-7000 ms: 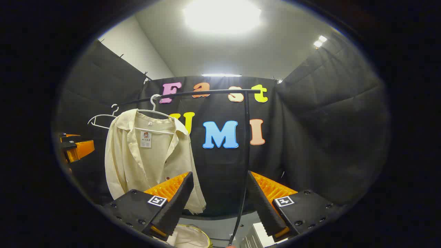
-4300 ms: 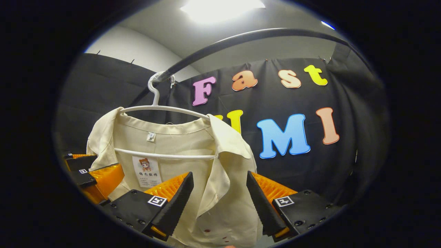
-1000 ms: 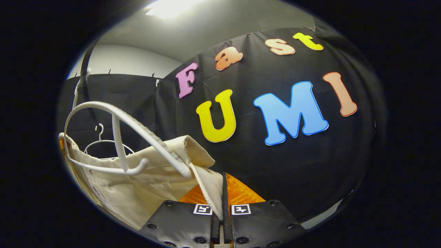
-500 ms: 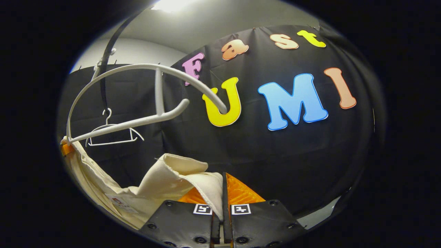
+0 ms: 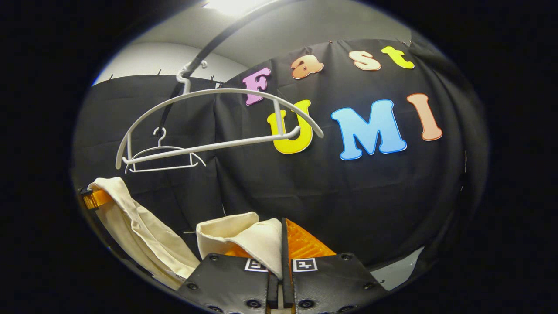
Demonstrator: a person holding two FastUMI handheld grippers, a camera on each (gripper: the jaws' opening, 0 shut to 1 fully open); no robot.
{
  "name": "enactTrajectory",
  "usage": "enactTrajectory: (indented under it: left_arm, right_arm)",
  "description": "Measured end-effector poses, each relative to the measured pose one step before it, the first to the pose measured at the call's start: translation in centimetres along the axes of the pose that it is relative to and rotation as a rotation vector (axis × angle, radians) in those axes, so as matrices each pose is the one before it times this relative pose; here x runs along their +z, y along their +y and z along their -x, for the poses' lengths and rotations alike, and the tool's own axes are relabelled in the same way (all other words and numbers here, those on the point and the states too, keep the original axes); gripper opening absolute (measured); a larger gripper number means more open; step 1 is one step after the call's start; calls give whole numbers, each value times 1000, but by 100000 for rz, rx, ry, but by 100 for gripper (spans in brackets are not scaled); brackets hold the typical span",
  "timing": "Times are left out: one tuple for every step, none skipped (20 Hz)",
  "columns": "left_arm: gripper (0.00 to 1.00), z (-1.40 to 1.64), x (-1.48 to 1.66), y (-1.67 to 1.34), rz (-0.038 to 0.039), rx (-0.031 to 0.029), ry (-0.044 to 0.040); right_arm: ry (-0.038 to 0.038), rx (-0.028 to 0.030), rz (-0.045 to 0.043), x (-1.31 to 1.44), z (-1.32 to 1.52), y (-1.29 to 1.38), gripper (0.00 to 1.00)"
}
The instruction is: Grasp the clothes on the hanger with both hands and then place them into the laundry hamper below.
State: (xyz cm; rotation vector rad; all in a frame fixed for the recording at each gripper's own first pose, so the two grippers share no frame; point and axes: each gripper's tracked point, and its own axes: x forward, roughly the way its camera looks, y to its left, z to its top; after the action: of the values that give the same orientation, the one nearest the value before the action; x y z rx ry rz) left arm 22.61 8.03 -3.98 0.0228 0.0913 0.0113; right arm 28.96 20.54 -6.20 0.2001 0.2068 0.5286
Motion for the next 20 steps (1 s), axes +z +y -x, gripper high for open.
enactTrajectory:
  left_arm:
    - [3, 323, -3, -1194, 574, -2734, -43]
    - [3, 428, -240, -1174, 661, -2701, -20]
    - [3, 355, -129, -1102, 755, -2410, -154]
    - [3, 691, -237, -1001, 622, -2544, -139]
    - [3, 394, -180, -1147, 468, -2571, 168]
    - [4, 554, -292, -955, 455, -2404, 134]
    - [3, 267, -149, -978, 582, -2265, 8]
    - [3, 418, -196, -1248, 867, -2675, -313]
    - [3, 177, -194, -882, 755, -2065, -212]
    - [3, 111, -410, -965, 990, -1844, 37]
    - [3, -140, -433, -811, 1258, -1463, 51]
    - [3, -419, -622, -718, 1382, -1108, 238]
    - [3, -294, -649, -542, 1518, -755, 168]
    - [3, -132, -816, -311, 1619, -420, 207]
    - [3, -149, -1129, -106, 1710, 40, 635]
    - [3, 39, -1104, 112, 1194, 274, 879]
    - [3, -87, -1242, 124, 1028, 486, 1294]
    - [3, 152, -1605, -68, 749, 529, 1665]
    - [3, -66, -1707, 61, 552, 531, 2066]
    - [3, 58, -1742, 58, 812, 322, 2331]
  right_arm:
    - [197, 264, 66, -163, 975, 605, 9]
    - [220, 336, 319, -188, 906, 735, 9]
    - [175, 418, 144, -120, 978, 763, 9]
    - [166, 761, -12, -220, 889, 782, 9]
    - [-80, 1017, 255, -152, 849, 867, 9]
    - [-88, 716, 718, -178, 780, 761, 9]
    - [271, 760, 771, -273, 589, 589, 9]
    - [449, 688, 68, -448, 495, 595, 9]
    - [783, 931, -966, -490, 436, 575, 9]
    - [401, 777, -1222, -556, 420, 518, 9]
    - [263, 318, -525, -438, 363, 372, 9]
    - [407, -55, -32, -483, 307, 280, 9]
    - [845, -227, -266, -694, 200, -16, 9]
    - [784, -169, -950, -845, 233, 64, 9]
    - [614, 42, -1758, -836, 130, -22, 9]
    - [831, -176, -1941, -934, 86, -132, 9]
    - [1463, -410, -1612, -1137, 68, -141, 9]
    - [1877, -724, -1459, -1135, 234, 25, 9]
    - [2377, -962, -1051, -1519, 90, -238, 9]
    - [2418, -1072, -796, -1647, -12, -373, 9]
